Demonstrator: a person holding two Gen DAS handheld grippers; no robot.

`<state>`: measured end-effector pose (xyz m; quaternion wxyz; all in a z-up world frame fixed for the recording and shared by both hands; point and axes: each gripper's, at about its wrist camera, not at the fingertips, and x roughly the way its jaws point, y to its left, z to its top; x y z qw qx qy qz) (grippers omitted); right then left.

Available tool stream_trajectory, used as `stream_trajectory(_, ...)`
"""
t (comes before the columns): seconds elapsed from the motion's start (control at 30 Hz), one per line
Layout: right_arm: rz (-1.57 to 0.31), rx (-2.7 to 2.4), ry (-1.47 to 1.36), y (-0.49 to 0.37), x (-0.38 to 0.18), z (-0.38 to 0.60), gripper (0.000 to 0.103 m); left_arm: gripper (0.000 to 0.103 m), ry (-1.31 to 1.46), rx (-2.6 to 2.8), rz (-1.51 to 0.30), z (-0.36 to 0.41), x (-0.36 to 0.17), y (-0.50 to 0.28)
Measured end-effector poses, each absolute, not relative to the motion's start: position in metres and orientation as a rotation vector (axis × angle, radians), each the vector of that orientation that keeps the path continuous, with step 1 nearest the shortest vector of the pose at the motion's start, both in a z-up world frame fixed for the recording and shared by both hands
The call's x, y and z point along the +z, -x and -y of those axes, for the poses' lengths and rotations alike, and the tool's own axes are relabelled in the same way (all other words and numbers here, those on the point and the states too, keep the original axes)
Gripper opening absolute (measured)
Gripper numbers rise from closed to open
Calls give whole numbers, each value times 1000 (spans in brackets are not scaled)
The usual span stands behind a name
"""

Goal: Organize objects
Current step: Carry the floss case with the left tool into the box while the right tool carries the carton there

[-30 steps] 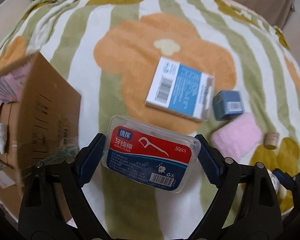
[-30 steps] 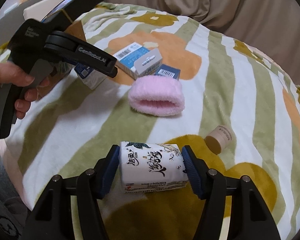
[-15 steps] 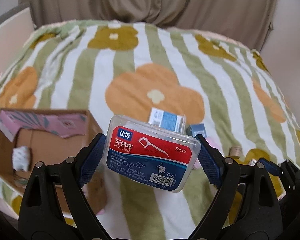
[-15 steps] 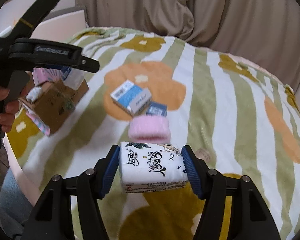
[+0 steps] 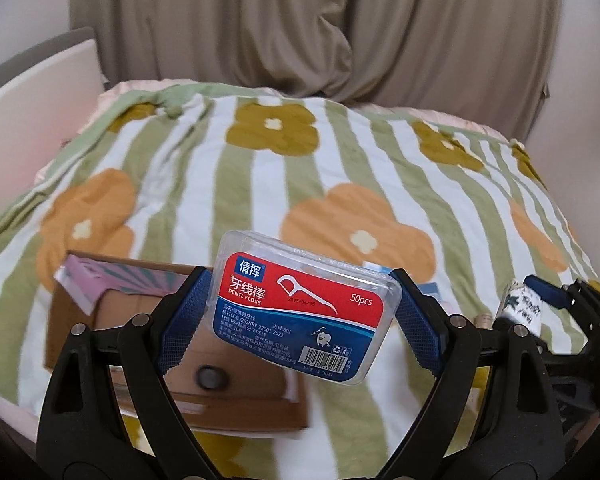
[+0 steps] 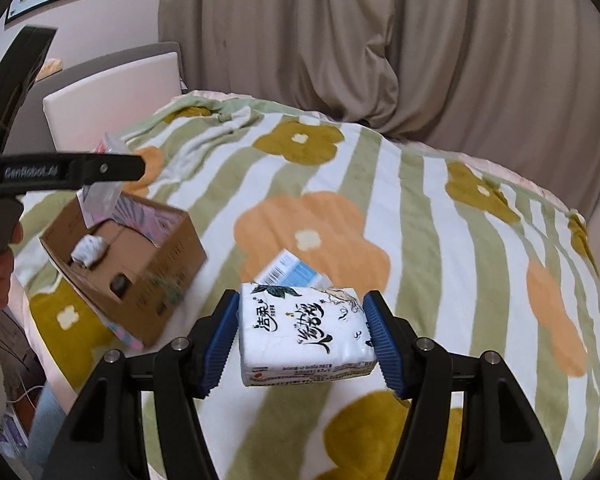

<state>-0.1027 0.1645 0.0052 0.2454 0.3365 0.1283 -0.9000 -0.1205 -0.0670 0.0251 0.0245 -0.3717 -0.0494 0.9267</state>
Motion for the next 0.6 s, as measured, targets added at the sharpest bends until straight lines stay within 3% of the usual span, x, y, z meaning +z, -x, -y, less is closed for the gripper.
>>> stream_trajectory(0.3,-354,-2387,-896,112,20,-93,59,87,1145,2941,178,147,26,113)
stream_trajectory(0.6,-376,-2290,-934,121,0,-13,59,87,1208,2958,248,224,-3,112)
